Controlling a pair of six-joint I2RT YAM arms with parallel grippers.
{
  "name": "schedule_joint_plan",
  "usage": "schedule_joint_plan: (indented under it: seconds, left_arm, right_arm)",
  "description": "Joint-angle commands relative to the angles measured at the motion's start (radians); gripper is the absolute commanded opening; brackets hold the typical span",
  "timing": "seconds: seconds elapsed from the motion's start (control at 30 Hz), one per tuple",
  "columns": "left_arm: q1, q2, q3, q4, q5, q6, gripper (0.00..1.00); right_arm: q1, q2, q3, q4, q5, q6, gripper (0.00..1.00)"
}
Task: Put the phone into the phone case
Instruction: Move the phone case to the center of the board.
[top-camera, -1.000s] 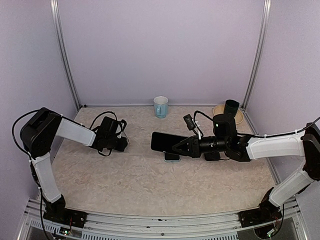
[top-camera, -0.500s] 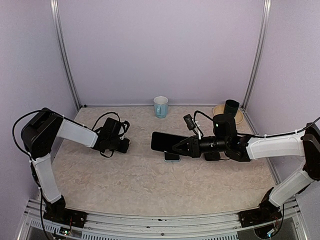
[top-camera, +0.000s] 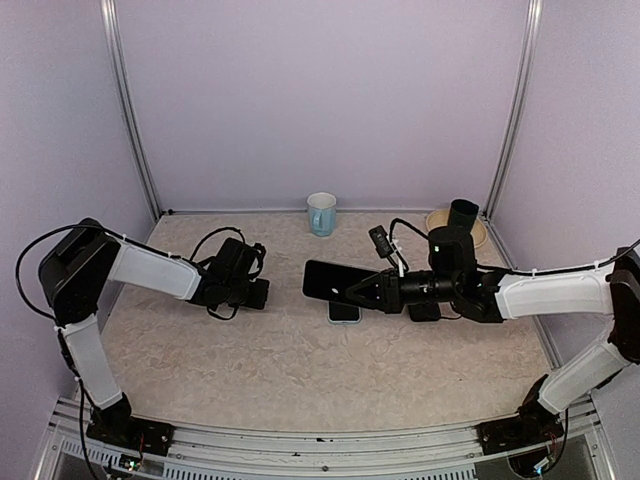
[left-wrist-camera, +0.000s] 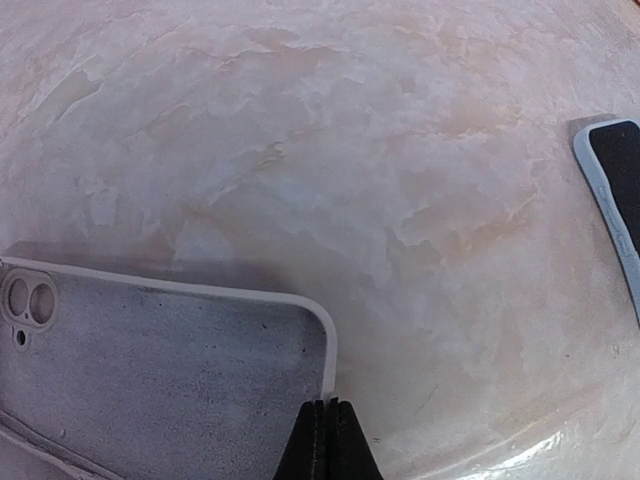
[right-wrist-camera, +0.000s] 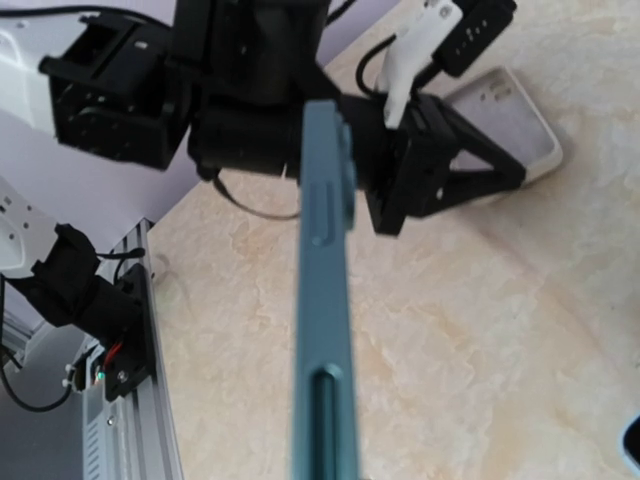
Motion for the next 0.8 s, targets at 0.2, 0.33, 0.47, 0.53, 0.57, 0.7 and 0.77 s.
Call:
schedule_joint_plan:
  seconds: [0.2,0.33,0.47,0.53,0.57,0.7,0.77]
  left_arm:
    - [-0.136,-0.032,0.087,-0.15,-0.133,-0.236,0.0]
    - [-0.184,-0.041,0.098,-0.181,-0.127,-0.332,0.0]
    - [-0.239,-0.055,0.1,-0.19,-0.114,-0.428,0.0]
    - [-0.269,-0.055,0.107,-0.193,-0.113,-0.468,0.0]
    - [-0.283,-0.052,0.11,-0.193,-0.111,-0.484,0.0]
    - [-0.317,-0.029,0.128,-0.178,-0.091,-0.544,0.0]
    - [-0.327,-0.016,0.133,-0.161,-0.076,-0.562,0.0]
  right_arm:
    - [-0.009,-0.059,0.029,0.035,0.002,-0.021,0.0]
    - [-0.009,-0.089,0.026,0.009,0.023,-0.033,0.0]
    - [-0.009,-0.134,0.021,-0.034,0.074,-0.058,0.0]
    - [-0.01,-0.161,0.016,-0.052,0.106,-0.067,0.0]
    - [-0.011,-0.175,0.011,-0.06,0.121,-0.07,0.0]
    - [-0.015,-0.232,-0.003,-0.085,0.174,-0.08,0.0]
    - [-0.018,-0.254,-0.006,-0.108,0.204,-0.081,0.0]
